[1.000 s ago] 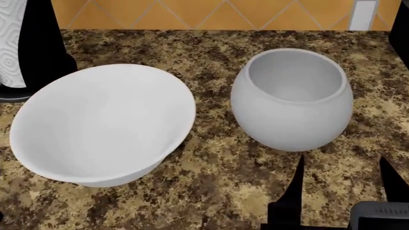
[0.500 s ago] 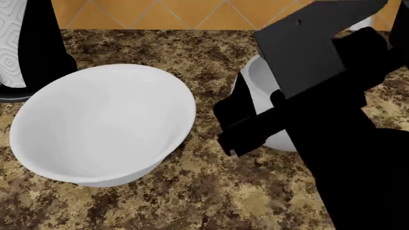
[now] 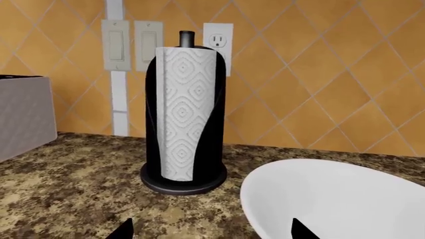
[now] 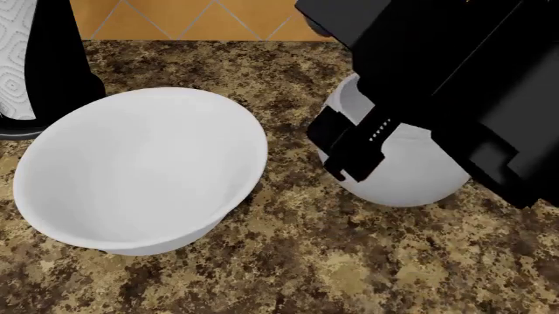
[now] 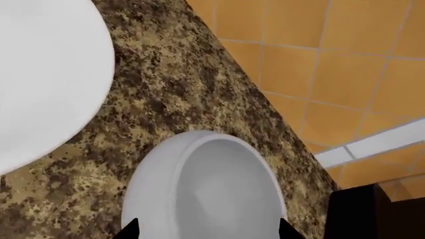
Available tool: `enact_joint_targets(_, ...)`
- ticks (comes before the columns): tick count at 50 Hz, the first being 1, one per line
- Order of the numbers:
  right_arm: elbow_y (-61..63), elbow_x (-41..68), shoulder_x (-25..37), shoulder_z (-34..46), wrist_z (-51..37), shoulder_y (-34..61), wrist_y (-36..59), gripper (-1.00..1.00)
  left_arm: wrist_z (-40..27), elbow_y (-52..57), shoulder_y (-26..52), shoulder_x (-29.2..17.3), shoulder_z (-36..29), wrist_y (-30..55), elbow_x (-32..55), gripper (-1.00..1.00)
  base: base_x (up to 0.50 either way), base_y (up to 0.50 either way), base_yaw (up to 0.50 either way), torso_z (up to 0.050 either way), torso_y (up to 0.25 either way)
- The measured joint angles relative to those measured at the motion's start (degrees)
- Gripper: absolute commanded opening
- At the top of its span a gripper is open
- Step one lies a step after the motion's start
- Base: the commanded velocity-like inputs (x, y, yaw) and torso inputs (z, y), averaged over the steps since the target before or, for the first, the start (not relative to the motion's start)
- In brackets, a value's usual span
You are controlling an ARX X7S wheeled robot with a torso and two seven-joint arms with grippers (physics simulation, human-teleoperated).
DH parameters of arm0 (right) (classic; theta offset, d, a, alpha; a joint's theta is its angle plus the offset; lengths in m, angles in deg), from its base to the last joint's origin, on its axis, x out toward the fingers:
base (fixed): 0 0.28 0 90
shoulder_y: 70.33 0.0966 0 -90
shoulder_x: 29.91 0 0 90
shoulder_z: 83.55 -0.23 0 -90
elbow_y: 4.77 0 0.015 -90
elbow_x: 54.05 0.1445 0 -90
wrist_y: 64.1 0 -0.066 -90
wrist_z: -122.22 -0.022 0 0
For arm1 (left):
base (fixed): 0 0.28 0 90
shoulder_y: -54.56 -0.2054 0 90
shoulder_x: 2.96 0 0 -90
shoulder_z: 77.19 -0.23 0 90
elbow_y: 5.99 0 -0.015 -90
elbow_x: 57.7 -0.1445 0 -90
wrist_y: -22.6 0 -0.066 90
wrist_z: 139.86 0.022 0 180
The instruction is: Stack the bowls from largest to smallest.
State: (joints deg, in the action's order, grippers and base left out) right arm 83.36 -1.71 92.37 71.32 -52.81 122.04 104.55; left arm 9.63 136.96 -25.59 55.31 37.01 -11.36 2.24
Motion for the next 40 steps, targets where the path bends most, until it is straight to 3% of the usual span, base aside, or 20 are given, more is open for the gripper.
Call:
enact_joint_targets(9, -7.3, -3.3, -2.4, 7.0, 5.9, 0.4, -3.2, 1.00, 0.1, -0.3, -0.3, -0.1, -0.3, -0.5, -0.3, 1.00, 0.00, 0.00, 0.00, 0.000, 0.000)
enact_joint_targets(33, -20.7, -7.5, -8.5, 14.0, 13.5, -3.7, -11.7, 1.00, 0.5, -0.8, -1.3, -0.3, -1.2, -1.9, -1.1, 1.00, 0.00, 0.00, 0.00, 0.000, 0.000)
enact_joint_targets(34, -21.1, -7.6, -8.7, 14.2, 13.7, -3.9, -12.0, -1.00, 0.5, -0.8, -1.3, -0.3, -1.3, -1.9, -1.1, 1.00, 0.00, 0.00, 0.00, 0.000, 0.000)
enact_joint_targets(40, -22.4, -7.7, -9.0, 14.8, 14.2, -4.7, -13.4, -1.00, 0.6, -0.9, -1.4, -0.4, -1.7, -2.3, -1.4, 1.00, 0.00, 0.00, 0.00, 0.000, 0.000)
